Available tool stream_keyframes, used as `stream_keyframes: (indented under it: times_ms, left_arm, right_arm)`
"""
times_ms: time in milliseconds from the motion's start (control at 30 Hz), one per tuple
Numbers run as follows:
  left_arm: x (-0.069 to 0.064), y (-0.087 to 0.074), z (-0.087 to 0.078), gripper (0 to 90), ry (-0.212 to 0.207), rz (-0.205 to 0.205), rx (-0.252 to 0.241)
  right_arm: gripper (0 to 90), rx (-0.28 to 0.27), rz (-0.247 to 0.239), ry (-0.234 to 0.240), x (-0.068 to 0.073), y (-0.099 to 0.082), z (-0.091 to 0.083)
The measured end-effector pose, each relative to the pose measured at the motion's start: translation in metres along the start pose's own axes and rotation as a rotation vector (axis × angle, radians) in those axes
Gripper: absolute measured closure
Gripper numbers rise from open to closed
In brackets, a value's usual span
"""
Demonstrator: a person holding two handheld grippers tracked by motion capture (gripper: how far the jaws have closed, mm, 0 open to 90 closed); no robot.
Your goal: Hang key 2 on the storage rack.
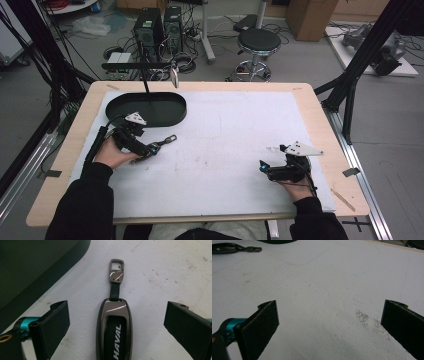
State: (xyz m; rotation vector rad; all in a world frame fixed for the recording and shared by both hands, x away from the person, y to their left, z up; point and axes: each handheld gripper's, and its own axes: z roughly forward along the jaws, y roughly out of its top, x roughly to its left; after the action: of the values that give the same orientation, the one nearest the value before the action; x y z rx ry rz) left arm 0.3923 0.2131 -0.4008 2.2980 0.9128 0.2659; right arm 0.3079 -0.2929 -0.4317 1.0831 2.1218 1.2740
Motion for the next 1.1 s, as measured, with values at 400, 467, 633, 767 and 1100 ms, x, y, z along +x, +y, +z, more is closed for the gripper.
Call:
stream_keyframes:
  times_ms: [400,467,633,767,1100]
  left_arm:
    - [0.002,0.006,0.024,10.9,-0.017,-0.008,0.067]
    - [0.004,0.006,0.024,12.0,-0.015,-0.020,0.067]
    - [0.005,0.011,0.026,15.0,-0.013,-0.016,0.084]
    - [0.002,0.023,0.029,16.2,-0.021,0.004,0.091]
    - [0.000,0.037,0.041,23.1,-0.014,0.016,0.156]
  right_arm:
    - [0.7,-0.007,-0.022,0.010,0.000,-0.001,0.001]
    - [0.7,-0.011,-0.024,0.007,0.000,-0.001,0.001]
    - [0.7,-0.013,-0.021,0.007,0.000,-0.001,0.001]
    - [0.7,-0.013,-0.021,0.006,0.000,0.000,0.001]
    - [0.8,-0.012,-0.021,0.010,0.001,-0.001,-0.002]
